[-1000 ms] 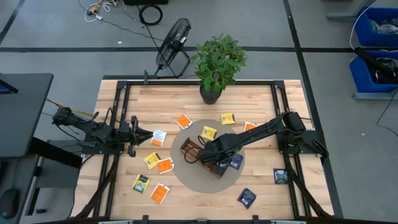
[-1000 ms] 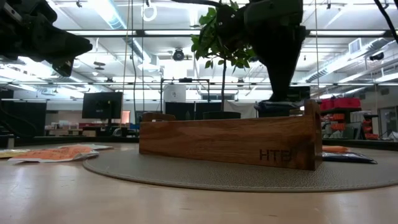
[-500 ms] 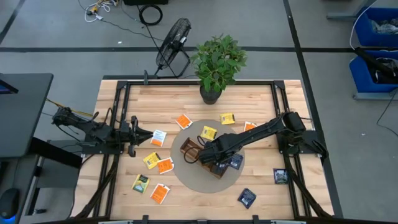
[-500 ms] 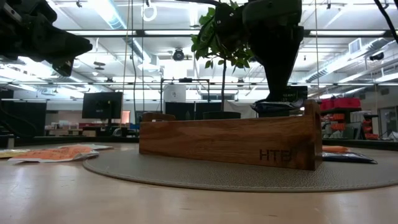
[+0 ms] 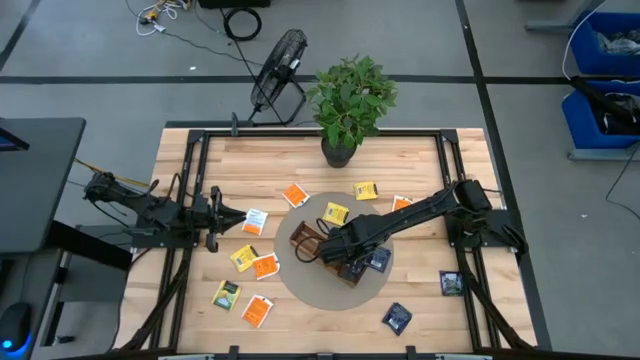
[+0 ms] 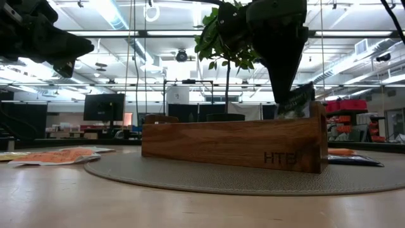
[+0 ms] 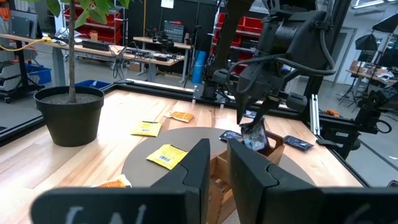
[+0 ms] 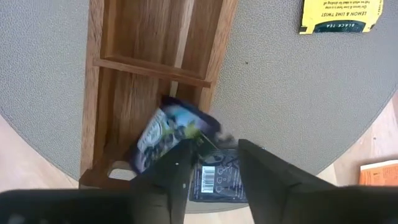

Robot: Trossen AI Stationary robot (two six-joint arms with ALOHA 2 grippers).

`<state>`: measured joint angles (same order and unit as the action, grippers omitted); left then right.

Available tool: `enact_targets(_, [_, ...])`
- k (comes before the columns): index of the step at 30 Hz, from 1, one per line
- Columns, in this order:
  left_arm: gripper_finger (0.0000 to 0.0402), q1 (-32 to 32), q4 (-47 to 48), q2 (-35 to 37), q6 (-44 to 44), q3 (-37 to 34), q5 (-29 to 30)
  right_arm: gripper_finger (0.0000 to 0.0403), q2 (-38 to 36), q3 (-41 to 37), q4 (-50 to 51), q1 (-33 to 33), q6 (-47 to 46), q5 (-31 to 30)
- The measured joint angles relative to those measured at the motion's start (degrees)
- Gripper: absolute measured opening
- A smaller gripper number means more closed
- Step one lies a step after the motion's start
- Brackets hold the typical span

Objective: Pick & Place Tea
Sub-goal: Put the black tea bag into the right section of the wooden organizer

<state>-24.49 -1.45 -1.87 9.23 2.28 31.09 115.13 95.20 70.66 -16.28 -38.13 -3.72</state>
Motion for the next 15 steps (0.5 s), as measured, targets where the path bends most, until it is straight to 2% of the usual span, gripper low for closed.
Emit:
enact_targets(5, [0.0058, 0.0, 0.0, 0.0, 0.0, 0.0, 0.0, 0.0164, 0.0, 0.0, 0.0, 0.2, 1.4, -0.3])
enact_targets(11, [0.0058, 0.0, 0.0, 0.0, 0.1, 0.0, 0.0, 0.0166, -1.0, 0.0, 0.3, 0.2, 3.5, -2.2])
enact_targets(15, [0.0058, 0.0, 0.0, 0.0, 0.1, 0.0, 0.0, 0.0164, -4.1, 0.0, -1.6, -1.2, 4.6, -8.5])
